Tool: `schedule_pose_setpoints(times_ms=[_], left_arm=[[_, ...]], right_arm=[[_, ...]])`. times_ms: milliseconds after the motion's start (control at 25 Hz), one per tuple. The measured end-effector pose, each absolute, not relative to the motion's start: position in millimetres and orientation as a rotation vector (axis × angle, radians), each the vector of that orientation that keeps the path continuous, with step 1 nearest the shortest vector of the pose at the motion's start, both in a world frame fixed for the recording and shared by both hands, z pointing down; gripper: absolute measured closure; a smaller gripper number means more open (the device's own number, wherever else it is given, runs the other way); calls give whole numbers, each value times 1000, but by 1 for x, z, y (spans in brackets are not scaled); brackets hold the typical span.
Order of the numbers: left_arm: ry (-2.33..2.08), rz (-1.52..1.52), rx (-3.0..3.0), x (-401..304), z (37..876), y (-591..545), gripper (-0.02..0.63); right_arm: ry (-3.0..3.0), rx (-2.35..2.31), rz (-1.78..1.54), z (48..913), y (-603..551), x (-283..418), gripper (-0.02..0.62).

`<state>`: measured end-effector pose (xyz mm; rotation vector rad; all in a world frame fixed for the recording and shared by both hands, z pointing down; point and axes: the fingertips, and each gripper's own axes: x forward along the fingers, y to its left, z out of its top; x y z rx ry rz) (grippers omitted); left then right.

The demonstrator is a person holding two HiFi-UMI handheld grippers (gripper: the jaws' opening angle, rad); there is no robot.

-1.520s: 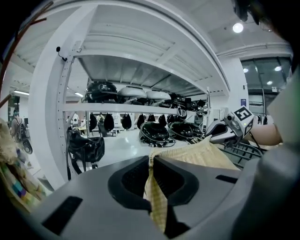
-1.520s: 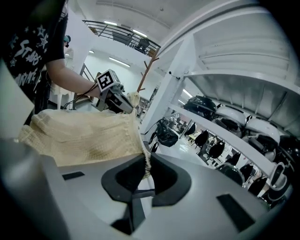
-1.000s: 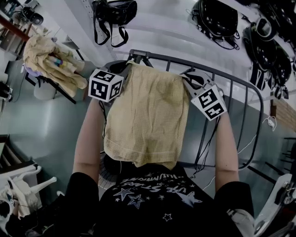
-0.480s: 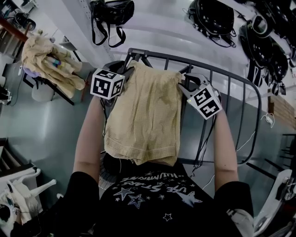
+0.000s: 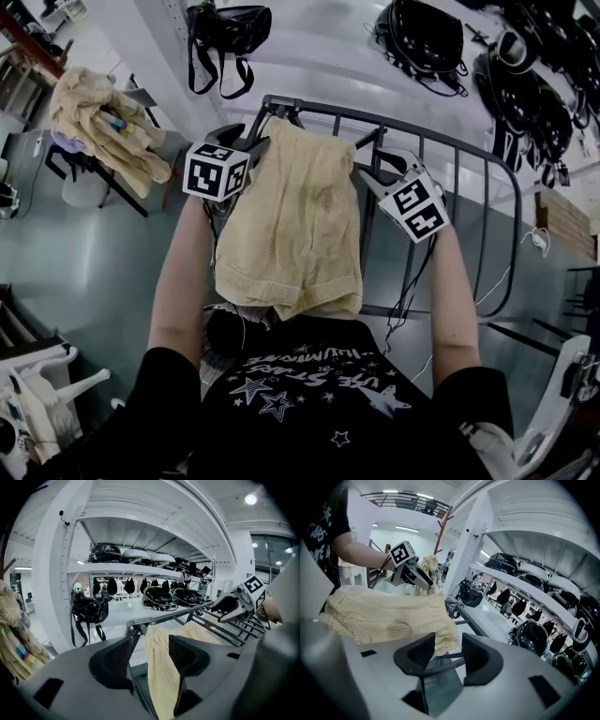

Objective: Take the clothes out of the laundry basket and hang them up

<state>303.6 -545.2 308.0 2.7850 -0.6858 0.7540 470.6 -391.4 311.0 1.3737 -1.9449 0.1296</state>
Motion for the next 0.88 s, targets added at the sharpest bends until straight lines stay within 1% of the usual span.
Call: schedule_pose_setpoints(times_ms=[280, 360, 640, 880], left_arm=[[-706, 647, 2849, 271, 274, -513, 350], [-715, 615, 2867, 257, 264, -501, 334], [-721, 551, 2977, 195, 227, -437, 327], [-727, 468, 2986, 132, 217, -380, 327]], right_arm=[[-1927, 1498, 59, 279, -370, 450, 405], [-1923, 1536, 42, 269, -359, 439, 405], [-1899, 1680, -81, 221, -302, 389, 411], [-1939, 1734, -111, 200, -241, 333, 411]])
